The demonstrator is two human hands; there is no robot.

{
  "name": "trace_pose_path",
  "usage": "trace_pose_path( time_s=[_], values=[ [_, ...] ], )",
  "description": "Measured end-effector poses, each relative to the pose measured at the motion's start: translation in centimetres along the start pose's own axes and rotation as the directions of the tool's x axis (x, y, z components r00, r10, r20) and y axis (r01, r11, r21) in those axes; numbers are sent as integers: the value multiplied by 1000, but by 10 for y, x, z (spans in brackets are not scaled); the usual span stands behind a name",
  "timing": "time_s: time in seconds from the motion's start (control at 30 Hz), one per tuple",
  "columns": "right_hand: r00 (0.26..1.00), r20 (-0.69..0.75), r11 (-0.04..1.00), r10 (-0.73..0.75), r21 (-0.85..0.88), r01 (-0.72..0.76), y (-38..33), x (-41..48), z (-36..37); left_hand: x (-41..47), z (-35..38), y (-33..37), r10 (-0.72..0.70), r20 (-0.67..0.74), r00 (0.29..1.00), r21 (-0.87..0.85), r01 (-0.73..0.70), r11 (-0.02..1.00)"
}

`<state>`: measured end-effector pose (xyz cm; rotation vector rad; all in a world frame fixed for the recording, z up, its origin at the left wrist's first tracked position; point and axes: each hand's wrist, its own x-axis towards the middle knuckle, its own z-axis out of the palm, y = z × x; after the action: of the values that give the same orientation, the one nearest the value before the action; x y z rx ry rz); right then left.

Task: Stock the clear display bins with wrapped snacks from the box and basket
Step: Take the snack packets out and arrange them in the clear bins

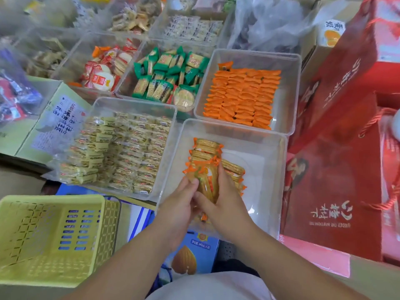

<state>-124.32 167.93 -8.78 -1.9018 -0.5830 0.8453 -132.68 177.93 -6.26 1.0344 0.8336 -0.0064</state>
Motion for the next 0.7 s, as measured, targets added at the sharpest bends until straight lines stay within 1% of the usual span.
trace_pose_path(
  time_s=[0.07, 0.1, 0.13, 0.17, 0.2, 0.23, 0.27, 0.3, 0.37, 0.4, 0.47, 0.53, 0.6, 0.7],
  values=[
    [997, -58, 998, 57, 5, -57, 7, 15, -8, 19, -2, 0, 18, -26, 1000, 218, -11, 976],
    [988, -128, 996, 89, -10, -91, 11, 24, -14, 29, -5, 1, 60, -29, 998, 368, -45, 929],
    [967, -224, 991, 122, -31, -133, 18, 36, -22, 41, -9, 0, 122, -8, 992, 563, -97, 821],
    [936, -324, 984, 138, -64, -167, 24, 47, -31, 50, -15, 0, 194, 40, 980, 767, -155, 622],
    [901, -413, 973, 134, -117, -198, 30, 59, -41, 59, -20, -3, 240, 105, 965, 907, -192, 375],
    [870, -479, 954, 116, -189, -231, 37, 71, -49, 68, -24, -4, 245, 159, 956, 965, -203, 168],
    [848, -522, 921, 93, -277, -272, 44, 82, -56, 77, -27, -7, 207, 191, 960, 979, -201, 29],
    [840, -538, 873, 68, -377, -311, 49, 91, -61, 84, -28, -10, 158, 203, 966, 979, -197, -54],
    [863, -504, 736, 34, -572, -363, 59, 104, -64, 98, -28, -16, 71, 238, 969, 960, -224, -166],
    [881, -472, 668, 28, -647, -368, 62, 109, -63, 105, -27, -18, 51, 272, 961, 940, -254, -226],
    [908, -418, 582, 26, -732, -354, 71, 116, -60, 119, -25, -20, 43, 337, 940, 899, -308, -310],
    [920, -389, 579, 40, -742, -339, 78, 120, -57, 132, -21, -19, 29, 363, 931, 880, -333, -340],
    [915, -402, 600, 30, -725, -338, 81, 120, -55, 143, -17, -19, 12, 368, 930, 868, -339, -364],
    [911, -410, 598, 43, -721, -352, 84, 121, -50, 155, -13, -21, -54, 352, 934, 849, -343, -402]
  ],
)
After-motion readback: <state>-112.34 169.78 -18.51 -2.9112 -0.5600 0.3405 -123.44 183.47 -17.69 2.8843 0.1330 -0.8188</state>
